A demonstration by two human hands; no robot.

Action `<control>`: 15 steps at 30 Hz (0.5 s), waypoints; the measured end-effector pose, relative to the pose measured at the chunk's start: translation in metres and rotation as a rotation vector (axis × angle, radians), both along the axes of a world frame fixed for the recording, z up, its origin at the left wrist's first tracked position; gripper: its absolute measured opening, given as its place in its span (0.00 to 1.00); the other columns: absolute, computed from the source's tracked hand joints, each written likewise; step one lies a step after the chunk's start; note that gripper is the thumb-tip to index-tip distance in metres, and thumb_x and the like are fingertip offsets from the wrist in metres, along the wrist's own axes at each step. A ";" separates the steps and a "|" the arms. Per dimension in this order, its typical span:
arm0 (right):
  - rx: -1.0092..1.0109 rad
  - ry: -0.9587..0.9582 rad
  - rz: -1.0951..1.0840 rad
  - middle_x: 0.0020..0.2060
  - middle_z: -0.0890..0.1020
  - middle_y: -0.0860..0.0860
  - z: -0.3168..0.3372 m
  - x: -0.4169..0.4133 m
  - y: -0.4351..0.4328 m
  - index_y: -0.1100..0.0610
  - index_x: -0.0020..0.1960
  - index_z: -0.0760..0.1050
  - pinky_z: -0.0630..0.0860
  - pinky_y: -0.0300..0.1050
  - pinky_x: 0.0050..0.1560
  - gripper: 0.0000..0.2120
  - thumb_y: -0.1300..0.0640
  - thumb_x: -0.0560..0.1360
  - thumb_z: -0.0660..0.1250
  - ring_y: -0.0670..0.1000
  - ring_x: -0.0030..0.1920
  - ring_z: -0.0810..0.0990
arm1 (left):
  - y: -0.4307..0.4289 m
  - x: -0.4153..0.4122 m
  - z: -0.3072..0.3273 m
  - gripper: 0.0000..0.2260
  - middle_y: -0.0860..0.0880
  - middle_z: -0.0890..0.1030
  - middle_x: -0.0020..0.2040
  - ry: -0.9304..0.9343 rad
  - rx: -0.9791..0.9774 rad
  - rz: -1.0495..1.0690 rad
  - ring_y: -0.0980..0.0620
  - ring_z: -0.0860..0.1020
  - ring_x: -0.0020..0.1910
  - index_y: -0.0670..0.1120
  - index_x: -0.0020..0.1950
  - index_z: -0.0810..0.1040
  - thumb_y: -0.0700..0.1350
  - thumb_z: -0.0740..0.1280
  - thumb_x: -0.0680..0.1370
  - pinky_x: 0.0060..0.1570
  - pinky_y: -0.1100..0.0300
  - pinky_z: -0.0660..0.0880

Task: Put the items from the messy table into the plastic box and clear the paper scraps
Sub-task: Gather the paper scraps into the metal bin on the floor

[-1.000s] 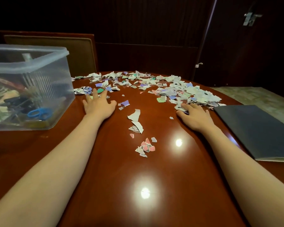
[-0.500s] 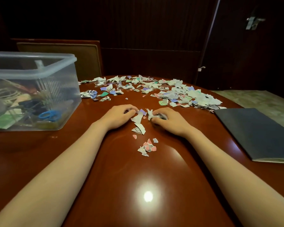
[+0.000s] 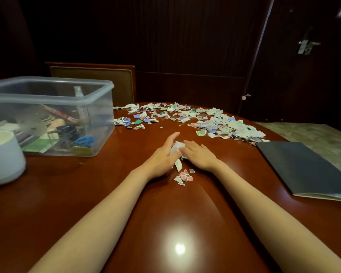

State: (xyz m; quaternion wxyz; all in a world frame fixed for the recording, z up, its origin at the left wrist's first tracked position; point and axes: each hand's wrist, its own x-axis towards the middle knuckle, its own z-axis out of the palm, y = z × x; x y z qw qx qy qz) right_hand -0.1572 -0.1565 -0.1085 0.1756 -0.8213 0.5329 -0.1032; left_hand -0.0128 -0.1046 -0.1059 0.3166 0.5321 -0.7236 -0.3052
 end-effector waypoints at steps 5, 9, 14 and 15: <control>-0.019 -0.244 0.035 0.64 0.75 0.52 0.005 -0.004 0.022 0.58 0.60 0.77 0.66 0.46 0.63 0.14 0.58 0.79 0.57 0.51 0.64 0.72 | 0.023 0.001 0.003 0.30 0.46 0.62 0.73 0.214 -0.020 0.087 0.52 0.68 0.65 0.53 0.77 0.47 0.47 0.60 0.80 0.60 0.61 0.64; -0.002 -0.287 0.070 0.64 0.75 0.51 0.004 -0.006 0.047 0.56 0.61 0.76 0.65 0.42 0.61 0.14 0.55 0.78 0.60 0.48 0.63 0.72 | 0.041 0.010 0.000 0.38 0.50 0.53 0.77 -0.210 -0.060 0.004 0.49 0.53 0.76 0.56 0.77 0.48 0.58 0.67 0.74 0.74 0.49 0.51; -0.188 0.049 0.085 0.68 0.69 0.50 -0.003 -0.001 0.070 0.52 0.70 0.67 0.63 0.46 0.62 0.25 0.42 0.76 0.61 0.52 0.65 0.68 | 0.048 0.005 -0.006 0.48 0.52 0.51 0.78 -0.469 -0.049 -0.062 0.50 0.50 0.77 0.55 0.77 0.43 0.67 0.67 0.68 0.74 0.45 0.40; -0.208 0.041 0.066 0.67 0.69 0.50 -0.004 -0.001 0.073 0.51 0.69 0.67 0.63 0.46 0.61 0.23 0.44 0.77 0.60 0.53 0.65 0.67 | 0.049 0.004 -0.006 0.49 0.51 0.53 0.78 -0.416 -0.035 -0.051 0.50 0.52 0.77 0.54 0.77 0.42 0.67 0.69 0.67 0.74 0.46 0.44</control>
